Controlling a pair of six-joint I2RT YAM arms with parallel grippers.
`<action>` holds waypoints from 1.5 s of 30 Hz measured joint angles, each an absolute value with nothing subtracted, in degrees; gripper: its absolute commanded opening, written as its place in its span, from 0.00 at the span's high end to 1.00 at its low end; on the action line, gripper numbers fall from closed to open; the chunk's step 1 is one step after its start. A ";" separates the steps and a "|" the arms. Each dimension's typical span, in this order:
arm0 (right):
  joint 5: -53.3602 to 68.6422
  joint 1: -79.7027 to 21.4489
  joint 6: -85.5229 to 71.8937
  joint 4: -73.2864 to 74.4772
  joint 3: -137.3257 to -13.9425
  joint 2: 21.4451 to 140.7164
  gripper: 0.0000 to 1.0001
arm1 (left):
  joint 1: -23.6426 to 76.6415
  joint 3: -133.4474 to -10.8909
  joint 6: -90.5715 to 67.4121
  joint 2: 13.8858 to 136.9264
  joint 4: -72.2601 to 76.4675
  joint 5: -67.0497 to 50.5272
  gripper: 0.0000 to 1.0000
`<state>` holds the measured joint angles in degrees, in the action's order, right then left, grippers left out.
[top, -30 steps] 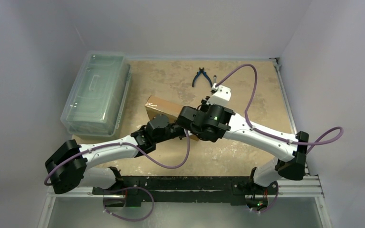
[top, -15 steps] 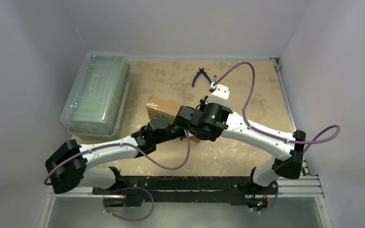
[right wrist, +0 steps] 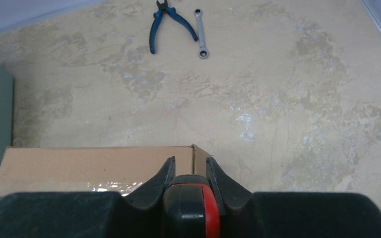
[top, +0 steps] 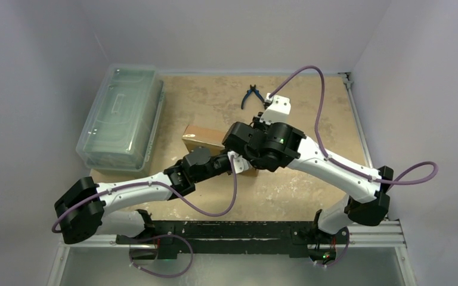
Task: Unpack the express box
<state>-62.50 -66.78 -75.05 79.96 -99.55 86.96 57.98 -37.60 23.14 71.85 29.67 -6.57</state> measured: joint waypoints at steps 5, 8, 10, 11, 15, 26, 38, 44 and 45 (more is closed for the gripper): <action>-60.69 -65.10 -69.28 75.40 -98.48 84.25 1.00 | 58.65 -37.60 23.75 71.83 30.72 -5.32 0.74; -59.35 -63.94 -65.23 72.16 -97.69 82.59 1.00 | 58.89 -37.60 23.83 72.20 31.40 -4.95 0.74; -59.29 -63.59 -62.48 70.15 -97.67 81.58 1.00 | 59.07 -37.63 23.79 72.99 31.14 -4.78 0.74; -59.35 -63.55 -61.63 68.53 -97.67 80.90 1.00 | 59.16 -37.60 23.59 73.82 29.98 -4.97 0.74; -59.72 -63.53 -59.00 63.42 -98.83 78.56 1.00 | 59.81 -38.00 24.18 76.23 29.95 -5.28 0.74; -60.25 -52.93 -49.78 58.89 -93.78 74.96 1.00 | 60.18 -38.81 22.15 74.08 25.30 -5.82 0.43; -37.80 -44.71 -26.79 42.00 -70.22 58.43 1.00 | 58.50 -59.35 3.79 64.05 -2.85 -0.01 0.20; -28.73 -44.73 -23.90 39.59 -65.82 58.78 1.00 | 41.89 -66.92 -10.31 62.98 -18.00 6.20 0.07; -28.12 -44.73 -23.64 39.31 -65.82 58.72 1.00 | 38.89 -67.05 -12.40 63.02 -20.10 6.83 0.06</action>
<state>-28.12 -44.73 -23.64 39.31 -65.82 58.72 38.89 -67.05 -12.40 63.02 -20.10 6.83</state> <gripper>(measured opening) 0.250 0.904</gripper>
